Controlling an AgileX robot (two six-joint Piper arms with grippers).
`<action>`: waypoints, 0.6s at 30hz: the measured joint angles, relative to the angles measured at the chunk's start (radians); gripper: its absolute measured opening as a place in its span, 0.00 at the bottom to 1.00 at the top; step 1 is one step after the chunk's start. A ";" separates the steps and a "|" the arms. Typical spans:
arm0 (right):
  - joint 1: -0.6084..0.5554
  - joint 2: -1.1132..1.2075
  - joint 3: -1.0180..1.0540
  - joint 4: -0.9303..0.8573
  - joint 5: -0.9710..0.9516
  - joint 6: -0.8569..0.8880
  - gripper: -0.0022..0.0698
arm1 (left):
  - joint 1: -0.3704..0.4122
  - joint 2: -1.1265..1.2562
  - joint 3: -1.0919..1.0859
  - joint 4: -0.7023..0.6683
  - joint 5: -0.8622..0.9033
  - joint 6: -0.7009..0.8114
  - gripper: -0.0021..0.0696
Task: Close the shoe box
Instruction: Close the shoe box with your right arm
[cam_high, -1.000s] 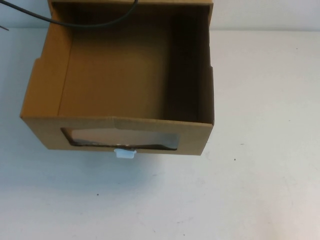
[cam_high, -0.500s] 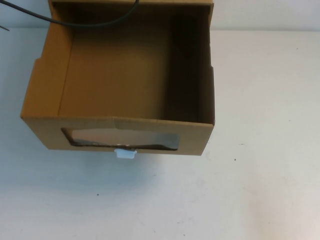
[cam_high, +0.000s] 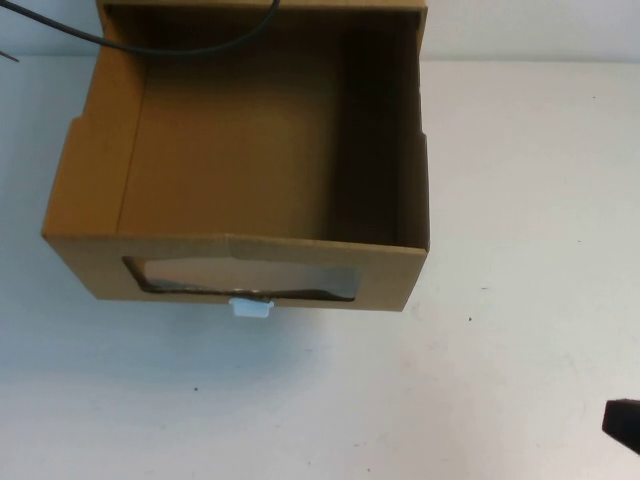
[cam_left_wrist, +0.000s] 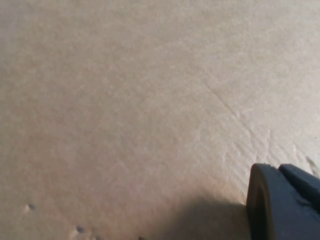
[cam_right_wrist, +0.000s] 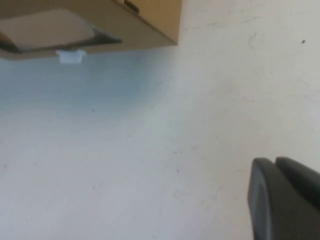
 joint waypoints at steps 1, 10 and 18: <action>0.000 0.046 -0.034 -0.011 0.026 -0.027 0.01 | 0.000 0.000 0.000 0.000 0.002 0.000 0.03; 0.051 0.393 -0.321 -0.043 0.111 -0.170 0.01 | 0.000 0.000 -0.002 -0.003 0.010 -0.002 0.03; 0.439 0.619 -0.566 -0.236 0.036 -0.017 0.01 | 0.000 0.000 -0.002 -0.005 0.016 -0.002 0.03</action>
